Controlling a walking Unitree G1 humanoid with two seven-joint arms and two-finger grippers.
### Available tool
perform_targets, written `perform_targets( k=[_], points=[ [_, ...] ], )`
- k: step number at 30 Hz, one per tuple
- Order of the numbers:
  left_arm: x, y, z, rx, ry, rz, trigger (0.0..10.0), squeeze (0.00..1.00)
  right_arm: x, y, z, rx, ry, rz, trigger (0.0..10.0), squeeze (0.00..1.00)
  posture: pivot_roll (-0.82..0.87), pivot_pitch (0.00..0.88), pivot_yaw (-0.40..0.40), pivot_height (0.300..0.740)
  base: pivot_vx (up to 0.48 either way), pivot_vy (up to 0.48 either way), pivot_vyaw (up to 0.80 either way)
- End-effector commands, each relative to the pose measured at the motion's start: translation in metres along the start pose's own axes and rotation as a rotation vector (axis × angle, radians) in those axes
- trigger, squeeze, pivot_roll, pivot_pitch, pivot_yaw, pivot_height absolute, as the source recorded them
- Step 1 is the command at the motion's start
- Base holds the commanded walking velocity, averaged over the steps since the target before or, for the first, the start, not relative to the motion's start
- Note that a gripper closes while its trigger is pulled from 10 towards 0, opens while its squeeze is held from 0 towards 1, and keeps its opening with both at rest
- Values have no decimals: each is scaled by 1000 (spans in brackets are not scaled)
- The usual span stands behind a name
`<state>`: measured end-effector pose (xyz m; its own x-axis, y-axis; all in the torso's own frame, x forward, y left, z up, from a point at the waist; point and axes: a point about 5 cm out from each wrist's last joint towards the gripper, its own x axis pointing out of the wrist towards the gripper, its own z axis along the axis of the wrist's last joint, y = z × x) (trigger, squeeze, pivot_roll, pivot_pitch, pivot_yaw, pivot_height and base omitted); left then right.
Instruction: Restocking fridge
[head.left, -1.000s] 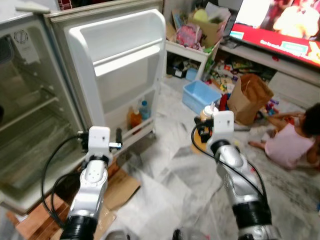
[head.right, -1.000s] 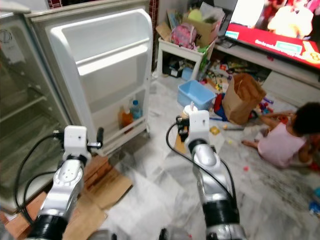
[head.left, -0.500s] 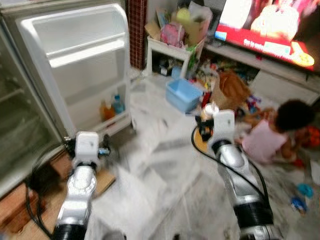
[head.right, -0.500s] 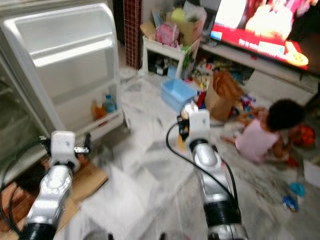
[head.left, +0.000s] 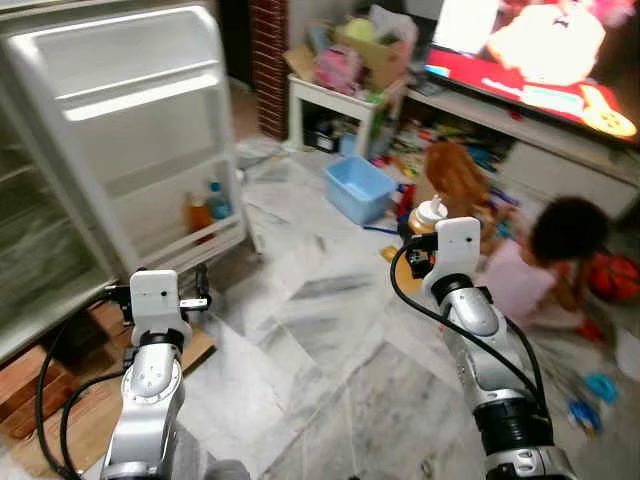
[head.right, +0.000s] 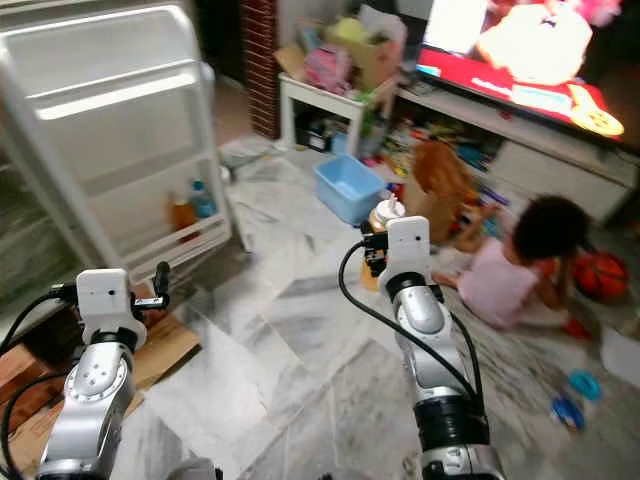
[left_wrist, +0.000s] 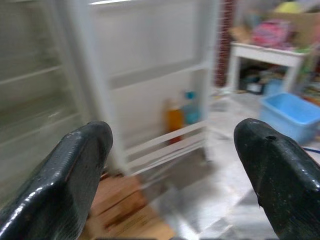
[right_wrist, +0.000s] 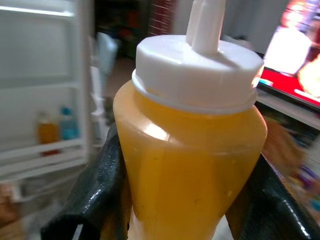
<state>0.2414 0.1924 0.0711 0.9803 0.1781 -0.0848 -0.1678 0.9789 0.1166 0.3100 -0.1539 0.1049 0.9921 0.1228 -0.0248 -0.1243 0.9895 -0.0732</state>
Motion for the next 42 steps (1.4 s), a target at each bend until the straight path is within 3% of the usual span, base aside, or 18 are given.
perform_targets(
  k=[1, 4, 7, 21, 42],
  points=[
    [-1, -2, -2, 2, 0, -10, 10000, 0, 4, 1, 9, 1, -41, 14, 10000, 0, 90, 0, -59, 740, 0, 0, 800],
    [2, -4, -1, -3, 0, 21, 10000, 0, 4, 1, 10, -1, -44, 13, 10000, 0, 88, 0, -59, 740, 0, 0, 800],
    [3, -12, 1, -52, -2, -40, 10000, 0, 4, 1, 9, -2, -48, 8, 10000, 0, 85, 0, -57, 740, 0, 0, 800],
    [4, -18, -1, -45, -2, -86, 10000, 0, 1, 3, 1, -29, -38, 28, 10000, 0, 88, 0, -66, 740, 0, 0, 788],
    [7, -26, -2, -64, -1, -101, 10000, 0, 0, 10, 5, -66, -55, 93, 10000, 0, 66, 0, -68, 740, 335, 0, 86]
  ],
)
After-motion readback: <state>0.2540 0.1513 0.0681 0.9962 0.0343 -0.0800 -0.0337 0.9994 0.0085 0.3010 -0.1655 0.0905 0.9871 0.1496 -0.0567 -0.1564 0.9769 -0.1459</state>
